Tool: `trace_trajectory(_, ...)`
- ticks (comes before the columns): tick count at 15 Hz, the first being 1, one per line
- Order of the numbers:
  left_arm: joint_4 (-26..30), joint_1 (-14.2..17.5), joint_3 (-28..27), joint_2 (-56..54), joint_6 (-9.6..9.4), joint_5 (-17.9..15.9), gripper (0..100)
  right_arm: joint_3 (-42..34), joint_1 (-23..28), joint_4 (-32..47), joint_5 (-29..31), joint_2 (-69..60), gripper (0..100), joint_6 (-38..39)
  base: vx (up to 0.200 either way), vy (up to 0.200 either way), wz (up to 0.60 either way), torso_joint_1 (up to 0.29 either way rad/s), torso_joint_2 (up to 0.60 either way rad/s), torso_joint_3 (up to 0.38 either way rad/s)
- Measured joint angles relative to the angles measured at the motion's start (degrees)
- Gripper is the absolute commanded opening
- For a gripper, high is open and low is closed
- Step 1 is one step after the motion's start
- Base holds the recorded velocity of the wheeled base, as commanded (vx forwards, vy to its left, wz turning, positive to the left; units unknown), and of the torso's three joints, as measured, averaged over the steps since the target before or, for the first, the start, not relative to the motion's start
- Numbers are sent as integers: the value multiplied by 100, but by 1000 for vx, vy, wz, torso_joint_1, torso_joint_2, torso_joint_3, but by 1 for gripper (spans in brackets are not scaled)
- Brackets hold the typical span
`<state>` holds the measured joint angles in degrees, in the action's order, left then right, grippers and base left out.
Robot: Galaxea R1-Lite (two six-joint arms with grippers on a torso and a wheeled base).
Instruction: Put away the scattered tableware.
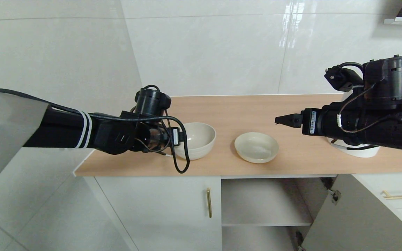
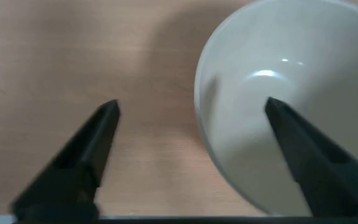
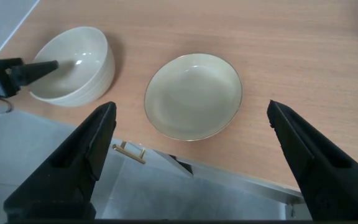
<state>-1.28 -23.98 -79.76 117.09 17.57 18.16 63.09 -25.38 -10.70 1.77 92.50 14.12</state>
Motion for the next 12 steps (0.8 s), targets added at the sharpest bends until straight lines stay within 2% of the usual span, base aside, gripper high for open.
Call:
trace_trajectory(4, 0, -2, -69, 138, 107, -68, 0, -7, 0, 1, 0, -11, 100, 2, 0, 0, 0, 0, 0, 0)
trace_trajectory(6, 6, -2, -149, 149, 345, -152, 0, -7, 0, 1, 6, -24, 100, -5, 0, 0, 0, 0, 0, 0)
trace_trajectory(9, 17, -2, -188, 39, 506, -172, 0, 33, 0, 48, 79, 0, 100, -2, 0, 0, 0, 0, 0, 0)
trace_trajectory(12, 11, -9, 5, -457, 616, -251, 0, 251, 0, 390, 749, 267, 100, -9, 0, 0, 0, 0, 0, 0)
